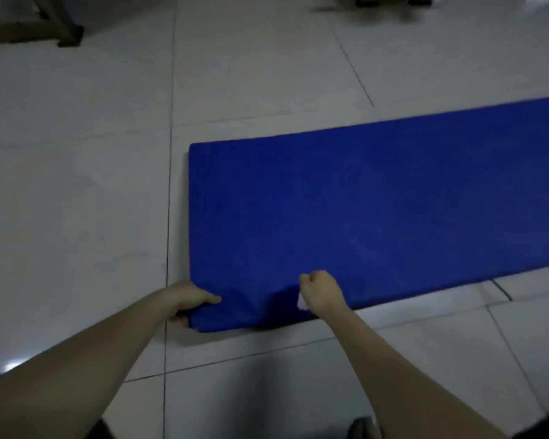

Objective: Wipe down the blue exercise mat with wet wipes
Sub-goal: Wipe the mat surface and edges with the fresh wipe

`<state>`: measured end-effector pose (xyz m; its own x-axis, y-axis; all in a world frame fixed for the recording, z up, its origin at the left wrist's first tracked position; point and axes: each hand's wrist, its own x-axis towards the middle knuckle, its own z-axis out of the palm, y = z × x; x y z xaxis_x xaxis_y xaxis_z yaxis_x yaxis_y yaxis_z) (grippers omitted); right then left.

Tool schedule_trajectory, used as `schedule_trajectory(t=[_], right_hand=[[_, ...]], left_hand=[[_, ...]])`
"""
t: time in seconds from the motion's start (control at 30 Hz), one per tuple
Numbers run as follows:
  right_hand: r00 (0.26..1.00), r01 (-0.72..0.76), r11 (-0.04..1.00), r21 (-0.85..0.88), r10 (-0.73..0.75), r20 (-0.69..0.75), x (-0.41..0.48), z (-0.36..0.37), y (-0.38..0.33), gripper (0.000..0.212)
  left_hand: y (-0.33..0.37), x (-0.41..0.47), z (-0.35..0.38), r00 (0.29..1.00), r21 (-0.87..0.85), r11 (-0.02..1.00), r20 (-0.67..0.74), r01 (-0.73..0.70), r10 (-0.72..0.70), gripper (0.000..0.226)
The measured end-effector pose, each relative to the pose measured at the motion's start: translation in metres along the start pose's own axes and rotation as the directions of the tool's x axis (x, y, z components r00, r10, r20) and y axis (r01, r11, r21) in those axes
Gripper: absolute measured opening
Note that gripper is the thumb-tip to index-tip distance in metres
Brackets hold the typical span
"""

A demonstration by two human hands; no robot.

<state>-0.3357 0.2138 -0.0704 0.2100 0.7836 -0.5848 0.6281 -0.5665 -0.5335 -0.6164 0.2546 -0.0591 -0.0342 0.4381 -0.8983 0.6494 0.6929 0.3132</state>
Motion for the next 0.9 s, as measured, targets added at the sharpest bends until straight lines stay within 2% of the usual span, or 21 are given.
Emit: schedule_trajectory(t=[0.07,0.17,0.23,0.3,0.33,0.4,0.43,0.5,0.57,0.63,0.73,0.8,0.9], right_hand=[[0.996,0.083,0.995,-0.058,-0.081,0.039,-0.009,0.03,0.003,0.023],[0.985,0.168,0.985,-0.035,-0.169,-0.032,-0.025,0.074,0.009,0.009],[0.973,0.222,0.975,-0.014,-0.222,-0.054,-0.034,0.097,0.012,0.007],[0.96,0.28,0.96,0.03,-0.279,-0.033,-0.036,0.117,0.015,0.005],[0.952,0.307,0.952,0.02,-0.306,-0.017,-0.035,0.125,0.015,0.005],[0.93,0.368,0.928,-0.048,-0.367,0.031,-0.031,0.14,0.017,0.008],[0.909,0.416,0.904,-0.104,-0.411,0.065,-0.029,0.148,0.018,0.01],[0.847,0.53,0.822,-0.206,-0.522,0.098,-0.026,0.162,0.02,0.009],[0.806,0.575,0.754,-0.317,-0.588,0.067,-0.022,0.172,0.026,0.007],[0.814,0.544,0.745,-0.385,-0.579,0.03,-0.021,0.178,0.03,0.01],[0.838,0.484,0.779,-0.398,-0.543,-0.044,-0.019,0.179,0.033,0.015],[0.833,0.496,0.765,-0.41,-0.552,-0.023,-0.024,0.176,0.029,0.013],[0.858,0.492,0.758,-0.428,-0.507,0.087,-0.031,0.171,0.02,0.016]], left_hand=[[-0.001,0.005,0.002,0.998,0.085,0.996,0.042,0.033,-0.037,0.049],[-0.01,0.024,0.01,0.996,0.151,0.987,0.061,0.05,-0.06,0.06],[-0.023,0.048,0.016,0.998,0.18,0.983,0.038,0.038,-0.045,0.076],[-0.025,0.057,0.026,0.999,0.334,0.942,-0.027,0.028,-0.02,0.084],[-0.026,0.057,0.03,0.997,0.456,0.89,-0.081,0.031,0.007,0.073],[-0.022,0.051,0.042,0.962,0.666,0.746,-0.21,0.011,0.174,0.045],[-0.023,0.053,0.049,0.942,0.702,0.711,-0.223,-0.024,0.251,0.036],[-0.029,0.061,0.06,0.943,0.663,0.739,-0.157,-0.118,0.292,0.021],[-0.038,0.069,0.061,0.953,0.578,0.795,-0.095,-0.183,0.288,0.018],[-0.043,0.073,0.057,0.959,0.568,0.795,-0.031,-0.214,0.281,0.022],[-0.04,0.077,0.055,0.963,0.594,0.772,0.018,-0.227,0.269,0.028],[-0.036,0.083,0.054,0.971,0.628,0.748,0.057,-0.215,0.232,0.03],[-0.027,0.084,0.054,0.978,0.692,0.694,0.09,-0.198,0.188,0.05]])
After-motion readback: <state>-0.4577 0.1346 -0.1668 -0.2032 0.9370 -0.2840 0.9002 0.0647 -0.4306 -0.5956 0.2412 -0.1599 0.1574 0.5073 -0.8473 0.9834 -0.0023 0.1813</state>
